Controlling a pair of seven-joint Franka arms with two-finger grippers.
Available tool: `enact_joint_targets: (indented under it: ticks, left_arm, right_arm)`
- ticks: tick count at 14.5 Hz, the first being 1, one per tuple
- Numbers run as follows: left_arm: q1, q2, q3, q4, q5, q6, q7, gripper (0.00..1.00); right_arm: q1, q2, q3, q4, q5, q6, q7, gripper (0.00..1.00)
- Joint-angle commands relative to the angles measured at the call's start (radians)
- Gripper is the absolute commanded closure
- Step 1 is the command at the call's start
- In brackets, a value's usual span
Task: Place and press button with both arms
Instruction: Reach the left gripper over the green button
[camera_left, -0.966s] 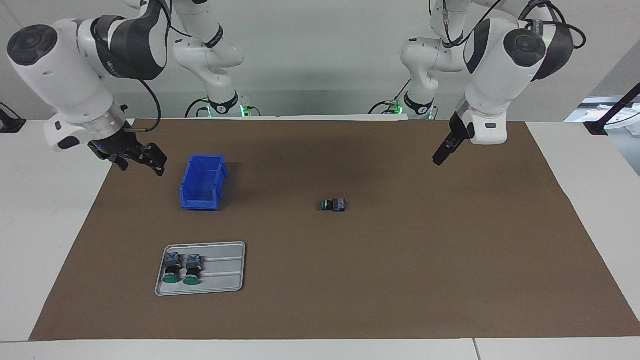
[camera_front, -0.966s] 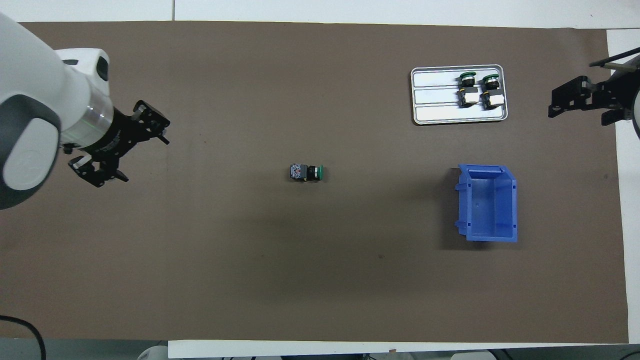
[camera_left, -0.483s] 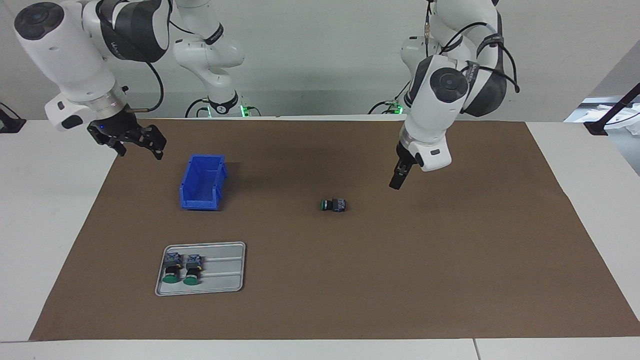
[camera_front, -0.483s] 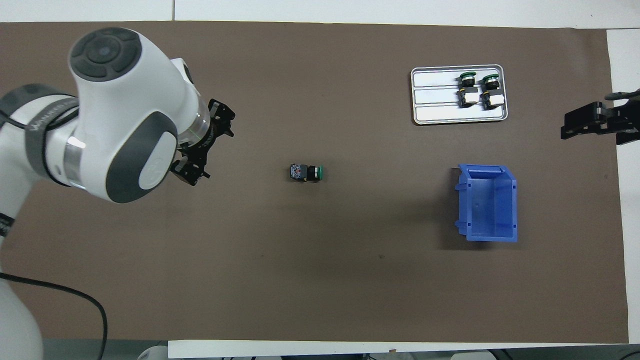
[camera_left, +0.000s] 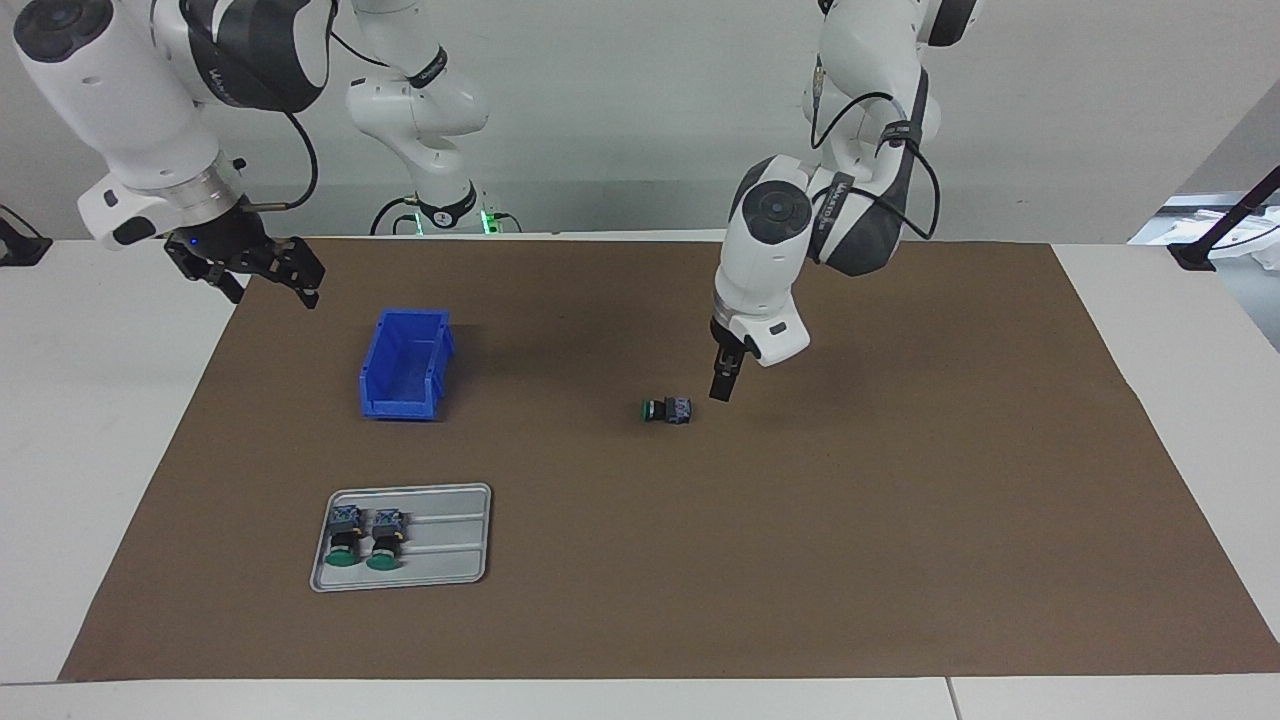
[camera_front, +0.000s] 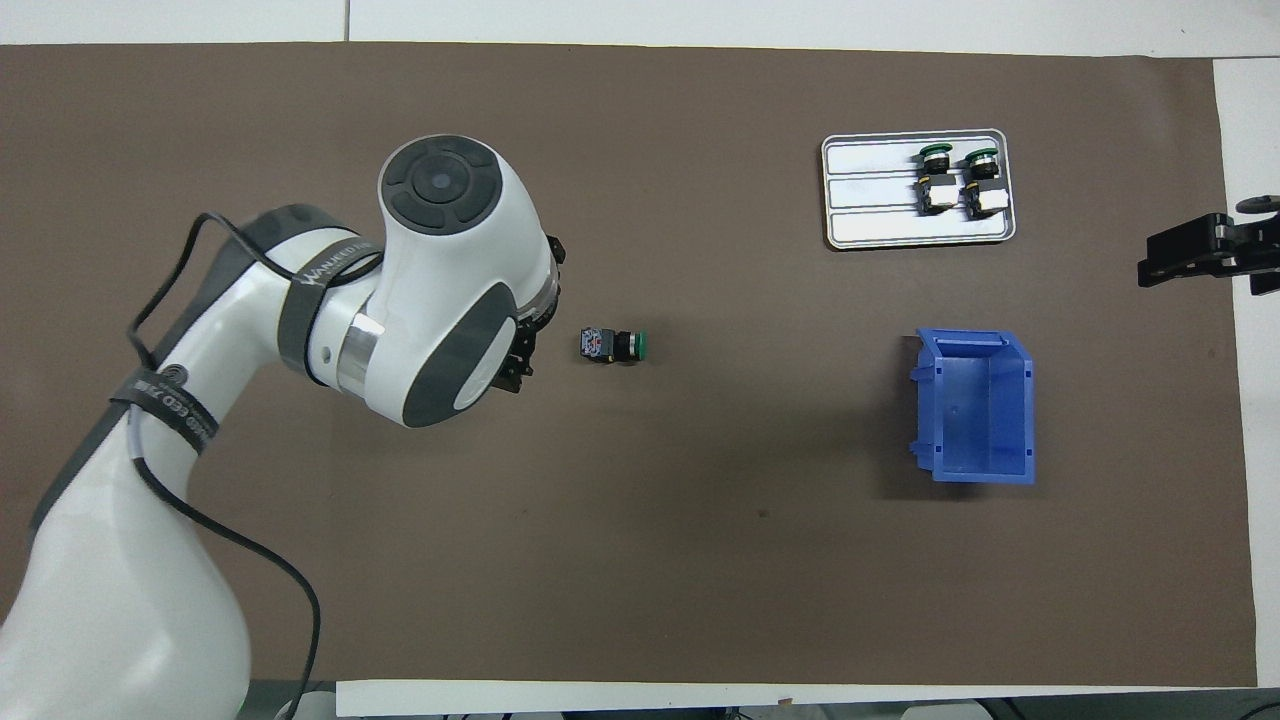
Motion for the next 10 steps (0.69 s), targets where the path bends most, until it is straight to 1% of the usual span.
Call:
enact_joint_targets:
  ticks: [1,3,4,5,7,9,10]
  left_arm:
    - [-0.046,0.058,0.017,0.034,0.016,0.074,-0.092,0.01]
    - [-0.053,0.09,0.016,0.041,0.019,0.102,-0.129,0.01]
    - [-0.079,0.099,0.019,0.046,0.018,0.102,-0.133,0.01]
    - [-0.084,0.116,0.019,0.054,0.018,0.107,-0.146,0.01]
    - [-0.089,0.148,0.02,0.057,0.021,0.142,-0.179,0.01]
    - [-0.089,0.15,0.019,0.057,0.018,0.154,-0.189,0.01]
    - [-0.095,0.164,0.019,0.058,0.019,0.177,-0.221,0.01]
  right_arm:
    - [-0.011,0.005,-0.001,0.001,0.002,-0.015,-0.016,0.02]
    - [0.0,-0.021,0.005,-0.014,0.002,-0.027,-0.019,0.02]
    - [0.005,-0.03,0.008,-0.013,0.002,-0.026,-0.018,0.02]
    - [0.005,-0.042,0.011,-0.013,0.002,-0.027,-0.019,0.02]
    - [0.003,-0.053,0.011,-0.012,0.002,-0.026,-0.018,0.02]
    - [-0.001,-0.053,0.011,-0.012,0.002,-0.027,-0.018,0.02]
    - [-0.003,-0.053,0.011,-0.012,0.002,-0.027,-0.018,0.02]
